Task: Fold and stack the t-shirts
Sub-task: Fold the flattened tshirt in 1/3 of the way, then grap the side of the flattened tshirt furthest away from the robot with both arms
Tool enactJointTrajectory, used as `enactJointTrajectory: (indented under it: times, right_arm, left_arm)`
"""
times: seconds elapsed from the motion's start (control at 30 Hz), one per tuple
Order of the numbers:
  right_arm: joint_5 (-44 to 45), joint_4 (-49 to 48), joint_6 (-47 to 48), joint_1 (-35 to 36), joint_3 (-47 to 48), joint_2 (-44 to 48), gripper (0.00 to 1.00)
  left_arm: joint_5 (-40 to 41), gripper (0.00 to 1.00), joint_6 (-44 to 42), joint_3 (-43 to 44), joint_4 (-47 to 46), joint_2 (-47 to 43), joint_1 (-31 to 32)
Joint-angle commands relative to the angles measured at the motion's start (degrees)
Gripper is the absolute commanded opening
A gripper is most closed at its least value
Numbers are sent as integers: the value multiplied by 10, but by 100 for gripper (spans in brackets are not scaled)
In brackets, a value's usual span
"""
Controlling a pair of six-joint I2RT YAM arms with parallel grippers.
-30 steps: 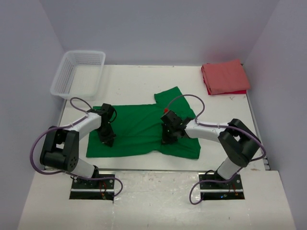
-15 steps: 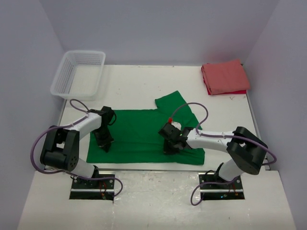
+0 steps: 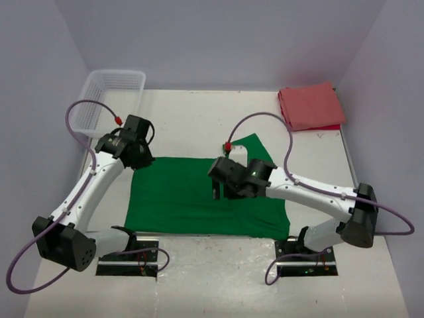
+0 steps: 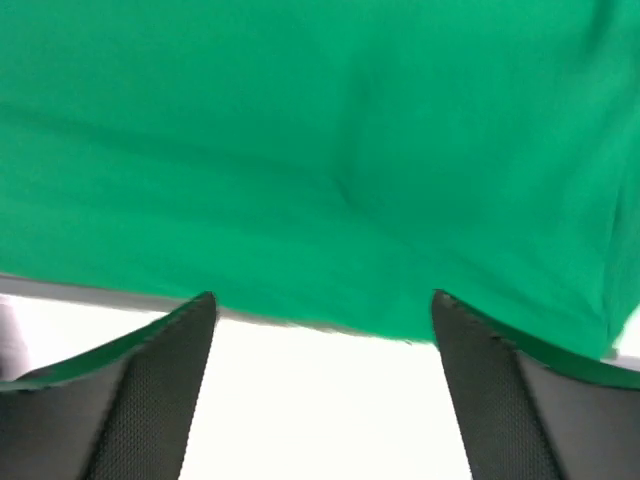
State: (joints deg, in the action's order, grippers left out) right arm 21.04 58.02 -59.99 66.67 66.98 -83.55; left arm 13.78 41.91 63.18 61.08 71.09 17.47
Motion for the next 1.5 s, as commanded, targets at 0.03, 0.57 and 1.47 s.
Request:
enactJointTrajectory:
  times: [0.03,0.57,1.47]
  right_arm:
    - [79,16,167,-133,119,19,91]
    - [-259,-12,482,-533,525,-402,56]
    - [-339,90,459,-570,662,-584,72]
  left_arm:
    - [-2,2,-60,89,-58,19,3]
    - [-152,0,-162,249,-128,275,-65]
    - [-326,0,-148,250,-143,206,-67]
